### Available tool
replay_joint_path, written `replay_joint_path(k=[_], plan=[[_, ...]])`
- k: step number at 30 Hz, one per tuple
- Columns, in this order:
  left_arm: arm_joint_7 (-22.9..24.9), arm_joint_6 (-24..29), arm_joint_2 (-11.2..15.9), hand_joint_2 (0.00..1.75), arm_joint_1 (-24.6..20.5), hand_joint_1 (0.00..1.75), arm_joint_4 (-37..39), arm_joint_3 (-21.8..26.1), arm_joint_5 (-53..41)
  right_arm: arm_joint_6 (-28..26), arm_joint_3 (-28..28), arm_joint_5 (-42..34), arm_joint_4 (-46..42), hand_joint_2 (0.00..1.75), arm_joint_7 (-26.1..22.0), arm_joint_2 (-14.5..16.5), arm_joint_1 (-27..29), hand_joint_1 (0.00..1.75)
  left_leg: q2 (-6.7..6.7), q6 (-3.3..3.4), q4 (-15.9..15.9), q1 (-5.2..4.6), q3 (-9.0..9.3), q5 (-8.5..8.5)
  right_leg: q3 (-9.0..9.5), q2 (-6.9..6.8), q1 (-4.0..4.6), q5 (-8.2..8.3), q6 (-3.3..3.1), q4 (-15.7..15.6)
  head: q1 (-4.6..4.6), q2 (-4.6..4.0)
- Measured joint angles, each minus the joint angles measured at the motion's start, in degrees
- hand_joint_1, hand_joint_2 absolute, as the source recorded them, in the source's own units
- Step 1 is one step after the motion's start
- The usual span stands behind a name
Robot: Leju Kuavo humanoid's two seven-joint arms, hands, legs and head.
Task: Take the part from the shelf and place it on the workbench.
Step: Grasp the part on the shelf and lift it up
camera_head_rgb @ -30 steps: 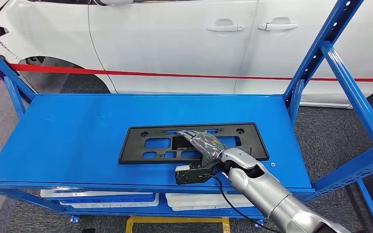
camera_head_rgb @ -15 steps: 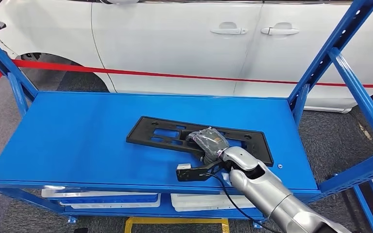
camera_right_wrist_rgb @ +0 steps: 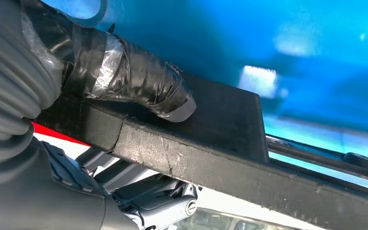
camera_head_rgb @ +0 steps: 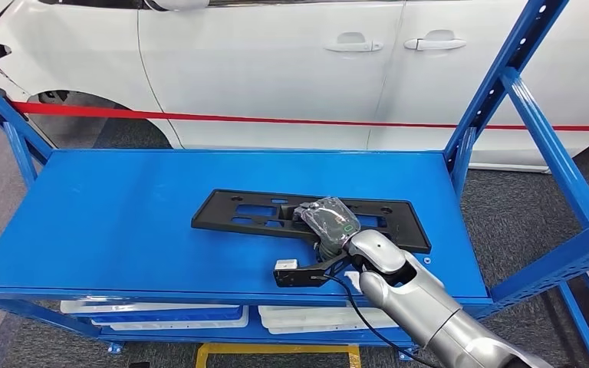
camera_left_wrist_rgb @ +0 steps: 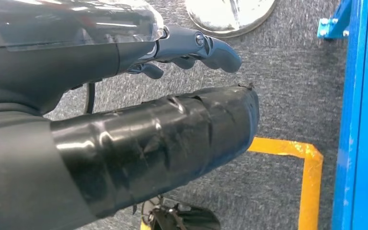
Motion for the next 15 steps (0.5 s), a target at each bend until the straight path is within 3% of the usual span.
replay_joint_path(k=[1, 2, 5, 7, 10, 12, 14, 15], plan=[[0.00, 0.00, 0.01, 0.00, 0.04, 0.00, 0.00, 0.00, 0.00, 0.00, 0.00, 0.01, 0.00, 1.75, 0.00, 0.00, 0.12, 1.71, 0.00, -0.02, 0.54, 0.00, -0.28, 0.43, 0.01, 0.00, 0.04, -0.02, 0.00, 0.04, 0.01, 0.00], [0.00, 0.00, 0.03, 0.00, 0.05, 0.00, 0.00, 0.00, 0.02, 0.00, 0.00, 0.02, -0.01, 1.75, 0.01, 0.00, 0.18, 1.71, 0.01, 0.02, -1.11, 0.01, 0.49, 1.85, 0.05, 0.03, 0.04, -0.04, 0.02, 0.08, 0.01, 0.00], [-0.01, 0.00, 0.13, 0.00, 0.02, 0.00, 0.00, 0.00, 0.07, -0.01, -0.02, 0.04, -0.04, 1.75, 0.09, -0.03, 0.17, 1.74, 0.00, 0.47, -12.10, -0.04, 5.67, 6.82, 0.03, 0.20, 0.20, -0.33, 0.51, 0.45, 0.03, 0.00], [0.00, 0.00, 0.13, 0.00, 0.01, 0.00, 0.00, 0.00, 0.07, -0.29, -0.04, 0.63, -0.19, 1.75, 0.29, -0.09, 0.25, 1.74, -0.09, 0.99, -14.93, -0.20, 6.85, 7.26, -0.18, 0.28, 0.46, -0.37, 1.08, 0.60, 0.10, 0.00], [0.05, 0.03, 0.08, 0.00, 0.02, 0.00, 0.00, 0.01, 0.09, -1.14, -0.07, 3.54, -1.26, 1.75, 1.33, -0.17, 0.45, 1.75, -0.03, 2.09, -15.36, -0.14, 6.89, 7.61, -0.46, 0.29, 0.34, -0.80, 1.92, 1.04, 0.14, 0.00], [0.07, 0.07, 0.05, 0.00, -0.03, 0.00, 0.00, 0.01, 0.11, -1.62, -0.10, 6.20, -2.45, 1.75, 2.39, -0.21, 0.69, 1.74, 0.09, 2.88, -15.69, -0.02, 6.96, 7.85, -2.26, 0.25, 0.13, -3.34, 2.36, 4.98, 0.16, 0.00], [0.07, 0.09, 0.08, 0.00, -0.03, 0.00, 0.00, 0.02, 0.11, -2.11, -0.11, 8.96, -3.81, 1.75, 3.40, -0.22, 1.26, 1.74, 0.09, 3.22, -15.69, -0.13, 6.90, 7.83, -5.74, 0.23, 0.03, -6.79, 2.65, 12.42, 0.16, 0.00], [0.07, 0.09, 0.08, 0.00, -0.03, 0.00, 0.00, 0.03, 0.11, -2.42, -0.11, 10.52, -4.58, 1.75, 4.02, -0.22, 1.68, 1.74, 0.06, 3.27, -15.66, -0.19, 6.90, 7.80, -7.22, 0.22, 0.00, -7.65, 2.73, 15.42, 0.16, 0.00]])
